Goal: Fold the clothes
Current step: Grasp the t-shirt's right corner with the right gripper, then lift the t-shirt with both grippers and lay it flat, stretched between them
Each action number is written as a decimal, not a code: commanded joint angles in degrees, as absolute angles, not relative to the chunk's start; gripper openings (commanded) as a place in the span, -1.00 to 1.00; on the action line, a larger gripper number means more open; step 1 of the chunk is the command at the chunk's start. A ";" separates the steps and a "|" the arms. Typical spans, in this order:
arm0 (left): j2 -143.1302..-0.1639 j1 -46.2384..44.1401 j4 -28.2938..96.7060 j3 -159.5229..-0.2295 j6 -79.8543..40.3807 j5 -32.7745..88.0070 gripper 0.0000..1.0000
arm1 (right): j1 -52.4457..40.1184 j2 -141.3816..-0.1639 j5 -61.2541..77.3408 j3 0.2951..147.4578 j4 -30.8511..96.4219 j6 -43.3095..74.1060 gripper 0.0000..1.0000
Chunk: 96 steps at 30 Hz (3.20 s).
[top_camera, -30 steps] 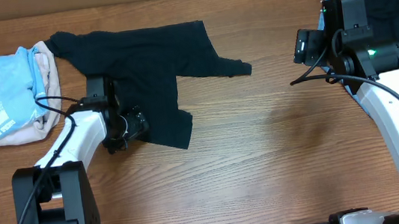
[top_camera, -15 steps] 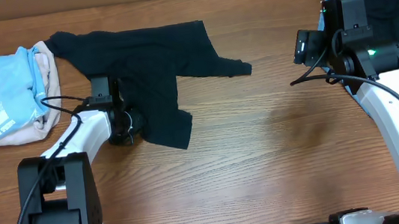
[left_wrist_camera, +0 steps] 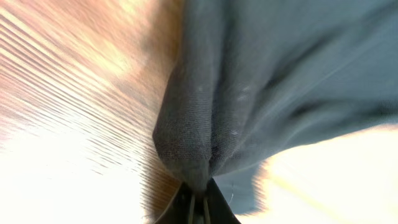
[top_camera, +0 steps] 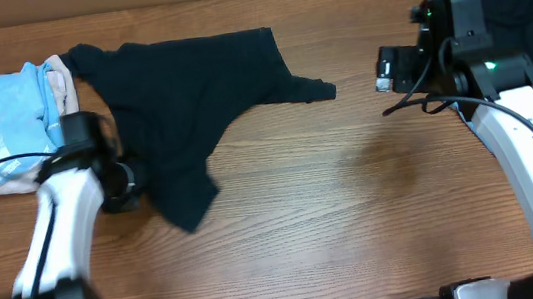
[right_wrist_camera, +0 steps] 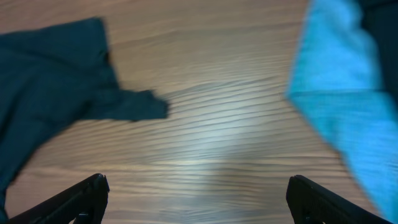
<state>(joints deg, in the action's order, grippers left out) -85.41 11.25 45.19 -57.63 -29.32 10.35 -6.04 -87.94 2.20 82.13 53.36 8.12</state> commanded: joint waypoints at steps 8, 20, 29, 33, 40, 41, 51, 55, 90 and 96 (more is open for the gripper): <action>-73.03 13.58 49.36 -59.55 -25.67 6.61 -0.92 | -9.32 -100.27 16.82 82.41 48.84 7.11 0.90; -74.41 13.58 50.78 -59.51 -25.21 5.30 -0.92 | -13.17 -109.91 12.67 81.58 48.25 7.25 0.89; -74.41 13.58 51.03 -59.51 -25.21 5.30 -0.92 | -13.80 -117.30 12.53 81.58 47.37 7.25 0.80; -74.41 13.58 51.03 -59.51 -25.23 5.30 -0.92 | -14.79 -119.39 12.56 81.58 45.21 7.22 0.80; -74.41 13.58 51.03 -59.51 -25.23 5.32 -0.92 | -16.38 -119.66 12.71 81.58 42.85 7.27 0.68; -74.41 13.58 51.03 -59.51 -25.23 5.32 -0.92 | -16.58 -119.66 12.71 81.58 42.68 7.27 0.66; -74.41 13.58 51.22 -59.51 -25.23 5.34 -0.91 | -17.67 -119.66 12.71 81.58 39.94 7.53 0.33; -74.41 13.58 51.27 -59.51 -25.26 5.34 -0.91 | -17.67 -119.66 12.71 81.58 39.66 7.53 0.04; -73.80 13.58 77.82 -107.35 -16.91 5.54 -0.92 | -7.81 -77.65 3.40 106.32 66.57 7.70 -0.92; -70.74 13.58 80.51 -113.08 -16.73 5.85 -0.92 | -7.79 -69.60 -0.62 106.32 65.34 7.70 -0.92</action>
<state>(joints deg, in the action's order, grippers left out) -72.71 13.39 80.62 -110.89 -17.91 6.00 -7.92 -72.55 3.18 106.10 66.32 7.51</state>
